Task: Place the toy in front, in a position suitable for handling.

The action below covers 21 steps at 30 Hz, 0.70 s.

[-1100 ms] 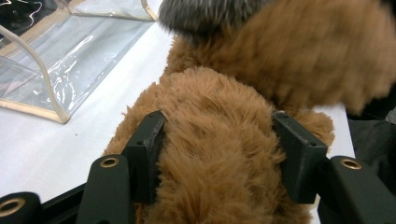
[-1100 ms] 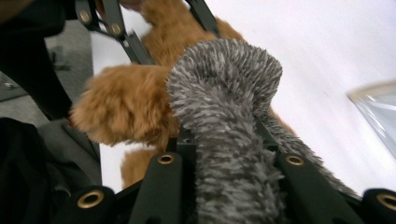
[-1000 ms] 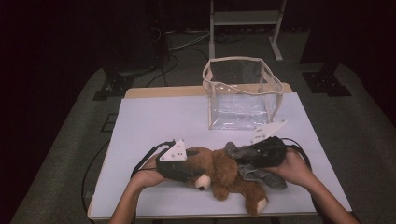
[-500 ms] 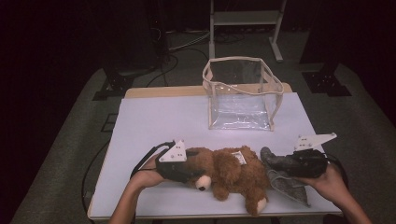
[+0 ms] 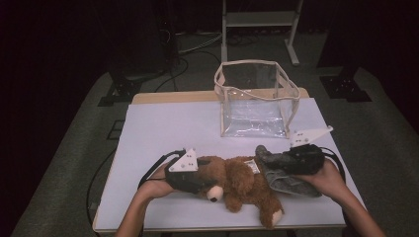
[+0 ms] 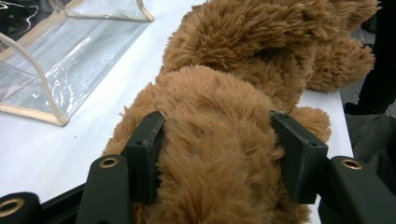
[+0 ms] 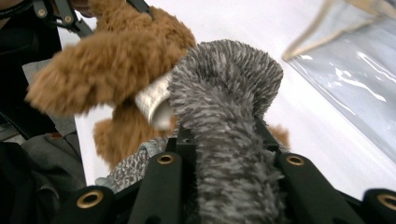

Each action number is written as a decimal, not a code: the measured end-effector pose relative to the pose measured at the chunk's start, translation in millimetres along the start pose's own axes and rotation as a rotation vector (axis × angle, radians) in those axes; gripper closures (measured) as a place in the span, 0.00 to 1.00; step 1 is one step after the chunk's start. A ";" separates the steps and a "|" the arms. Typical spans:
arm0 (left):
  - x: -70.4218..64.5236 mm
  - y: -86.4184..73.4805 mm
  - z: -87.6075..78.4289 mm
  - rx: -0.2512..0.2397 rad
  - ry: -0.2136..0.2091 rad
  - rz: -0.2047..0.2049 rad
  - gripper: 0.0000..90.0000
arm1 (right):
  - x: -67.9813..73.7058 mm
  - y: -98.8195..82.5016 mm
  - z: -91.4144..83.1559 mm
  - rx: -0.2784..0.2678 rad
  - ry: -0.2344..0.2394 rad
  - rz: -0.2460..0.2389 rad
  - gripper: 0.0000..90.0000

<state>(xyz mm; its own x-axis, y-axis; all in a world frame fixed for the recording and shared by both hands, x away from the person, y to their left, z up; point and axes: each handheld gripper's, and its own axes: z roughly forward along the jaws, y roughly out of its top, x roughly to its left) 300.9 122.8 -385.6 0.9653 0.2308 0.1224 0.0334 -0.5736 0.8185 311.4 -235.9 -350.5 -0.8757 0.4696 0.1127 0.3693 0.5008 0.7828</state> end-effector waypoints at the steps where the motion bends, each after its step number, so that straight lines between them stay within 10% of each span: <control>1: -0.1 0.1 0.1 0.001 0.001 0.001 0.46 | -0.2 3.8 4.9 0.002 0.011 -0.004 0.79; 12: -0.4 1.1 1.4 0.013 0.010 0.011 0.45 | 18.1 41.6 41.5 0.023 0.082 -0.094 0.79; 21: -0.8 1.0 0.7 0.013 0.007 0.018 0.45 | 21.4 32.0 31.8 0.061 0.070 -0.112 0.79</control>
<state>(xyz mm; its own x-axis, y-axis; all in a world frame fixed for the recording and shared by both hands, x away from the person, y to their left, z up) 300.3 121.4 -385.3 0.9638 0.2261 0.1414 0.0192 -0.5878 0.8088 314.4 -186.7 -342.5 -0.9313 0.3574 0.0709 0.2844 0.5912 0.7547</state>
